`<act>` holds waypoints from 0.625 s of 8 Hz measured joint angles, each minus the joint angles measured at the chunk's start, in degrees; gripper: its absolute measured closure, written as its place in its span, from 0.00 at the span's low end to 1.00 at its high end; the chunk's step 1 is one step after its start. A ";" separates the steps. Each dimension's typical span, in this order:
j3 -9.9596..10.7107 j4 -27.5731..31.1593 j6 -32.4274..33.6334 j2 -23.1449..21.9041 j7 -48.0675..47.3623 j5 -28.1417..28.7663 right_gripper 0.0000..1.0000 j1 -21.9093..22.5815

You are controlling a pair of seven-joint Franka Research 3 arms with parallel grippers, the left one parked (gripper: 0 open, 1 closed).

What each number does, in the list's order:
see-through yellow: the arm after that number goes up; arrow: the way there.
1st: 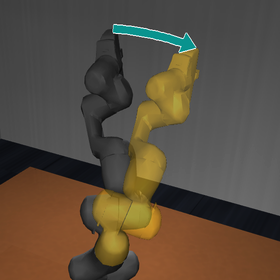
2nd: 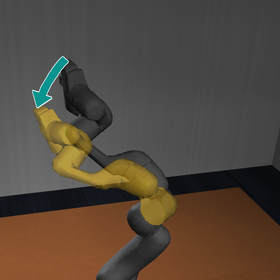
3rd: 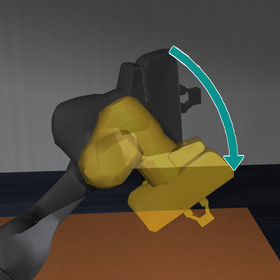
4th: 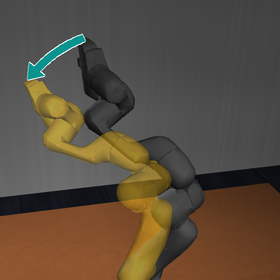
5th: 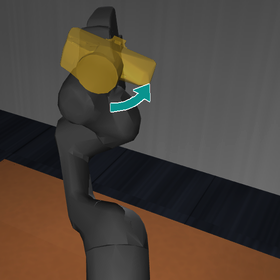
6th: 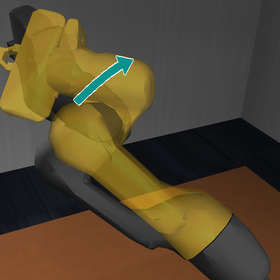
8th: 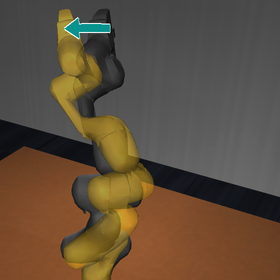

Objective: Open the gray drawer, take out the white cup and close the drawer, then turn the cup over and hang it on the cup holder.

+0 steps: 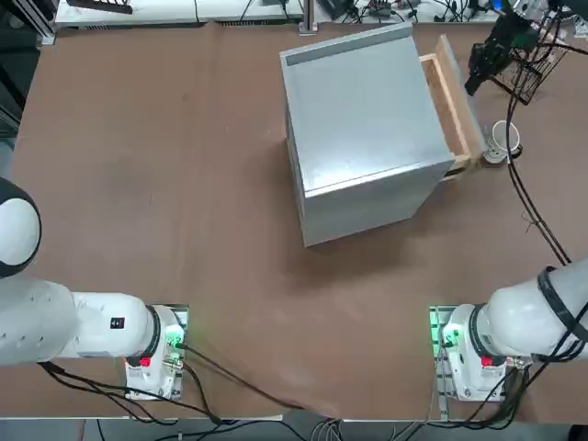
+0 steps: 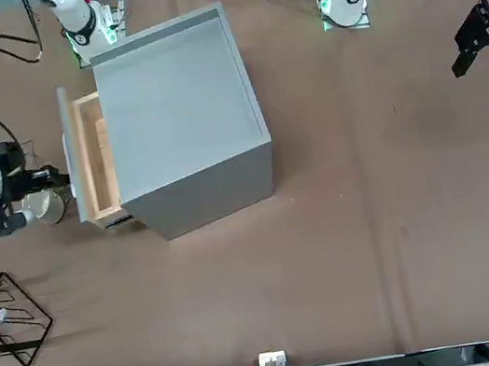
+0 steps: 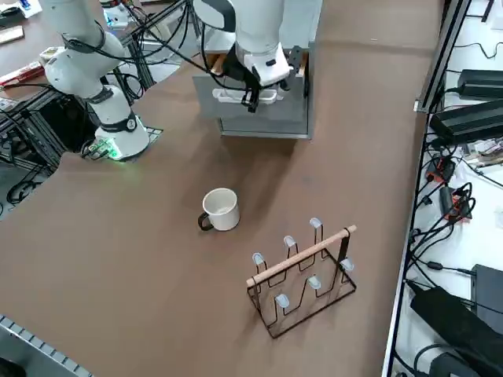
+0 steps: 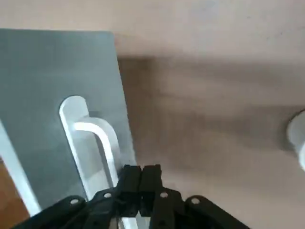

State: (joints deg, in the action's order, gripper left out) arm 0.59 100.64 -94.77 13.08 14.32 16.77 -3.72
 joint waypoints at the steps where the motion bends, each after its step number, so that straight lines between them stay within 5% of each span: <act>1: -0.03 0.62 0.25 -0.04 0.02 0.94 0.98 0.88; 5: -0.07 2.88 0.31 -0.16 0.02 3.77 0.98 4.56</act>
State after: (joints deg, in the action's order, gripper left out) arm 0.52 103.52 -94.46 12.91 14.35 20.54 0.84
